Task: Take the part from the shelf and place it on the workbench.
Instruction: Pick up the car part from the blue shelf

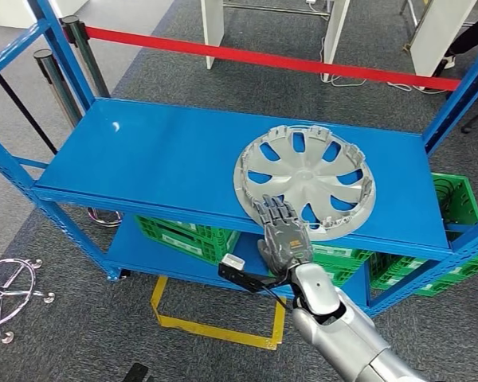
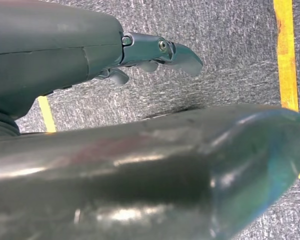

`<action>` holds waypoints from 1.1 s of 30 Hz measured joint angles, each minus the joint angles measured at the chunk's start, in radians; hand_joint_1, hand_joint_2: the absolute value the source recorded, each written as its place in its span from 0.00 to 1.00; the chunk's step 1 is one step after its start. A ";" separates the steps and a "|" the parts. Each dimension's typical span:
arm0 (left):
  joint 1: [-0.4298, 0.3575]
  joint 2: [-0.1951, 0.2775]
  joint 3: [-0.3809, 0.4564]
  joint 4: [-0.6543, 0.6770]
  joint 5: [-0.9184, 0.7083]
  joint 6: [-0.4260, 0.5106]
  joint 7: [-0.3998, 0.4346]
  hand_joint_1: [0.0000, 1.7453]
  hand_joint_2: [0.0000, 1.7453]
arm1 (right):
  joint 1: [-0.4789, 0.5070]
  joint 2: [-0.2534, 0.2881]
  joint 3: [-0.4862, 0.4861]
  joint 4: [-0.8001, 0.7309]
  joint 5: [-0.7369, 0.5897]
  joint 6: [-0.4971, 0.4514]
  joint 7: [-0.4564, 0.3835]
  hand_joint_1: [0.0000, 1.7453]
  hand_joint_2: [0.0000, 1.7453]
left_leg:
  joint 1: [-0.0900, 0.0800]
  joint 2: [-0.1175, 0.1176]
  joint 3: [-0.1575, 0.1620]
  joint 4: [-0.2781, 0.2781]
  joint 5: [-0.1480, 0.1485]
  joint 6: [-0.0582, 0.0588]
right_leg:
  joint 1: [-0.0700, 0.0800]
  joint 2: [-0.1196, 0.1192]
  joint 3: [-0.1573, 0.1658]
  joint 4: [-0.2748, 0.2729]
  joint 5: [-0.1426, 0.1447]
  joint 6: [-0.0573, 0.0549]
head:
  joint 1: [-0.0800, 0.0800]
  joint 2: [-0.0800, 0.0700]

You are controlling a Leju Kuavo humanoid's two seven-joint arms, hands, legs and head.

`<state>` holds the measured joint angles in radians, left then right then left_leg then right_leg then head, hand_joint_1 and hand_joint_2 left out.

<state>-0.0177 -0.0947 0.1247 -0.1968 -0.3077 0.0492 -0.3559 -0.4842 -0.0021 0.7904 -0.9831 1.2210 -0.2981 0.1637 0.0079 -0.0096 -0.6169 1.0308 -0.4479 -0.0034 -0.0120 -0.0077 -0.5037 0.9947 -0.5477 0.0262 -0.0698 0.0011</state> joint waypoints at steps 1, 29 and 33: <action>0.000 0.000 0.000 0.000 0.000 0.000 0.000 0.00 0.00 | -0.004 0.003 0.000 0.011 -0.001 0.005 0.000 0.00 1.00 | 0.000 0.000 0.000 0.000 0.000 0.000 | 0.000 0.000 0.000 0.000 0.000 0.000 | 0.000 0.000; -0.004 -0.003 0.000 0.000 -0.008 0.000 0.001 0.00 0.00 | -0.079 0.041 -0.023 0.235 -0.026 0.015 0.017 0.00 1.00 | 0.000 0.000 0.000 0.000 0.000 0.000 | 0.000 0.000 0.000 0.000 0.000 0.000 | 0.000 0.000; -0.004 -0.003 0.000 0.000 -0.007 0.000 0.001 0.00 0.00 | -0.085 0.041 -0.025 0.246 -0.029 0.017 0.023 0.04 1.00 | 0.000 0.000 0.000 0.000 0.000 0.000 | 0.000 0.000 0.000 0.000 0.000 0.000 | 0.000 0.000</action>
<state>-0.0215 -0.0980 0.1249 -0.1968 -0.3151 0.0492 -0.3546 -0.5695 0.0393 0.7655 -0.7373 1.1921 -0.2810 0.1862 0.0079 -0.0097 -0.6169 1.0308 -0.4478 -0.0034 -0.0119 -0.0078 -0.5036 0.9947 -0.5477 0.0262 -0.0698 0.0011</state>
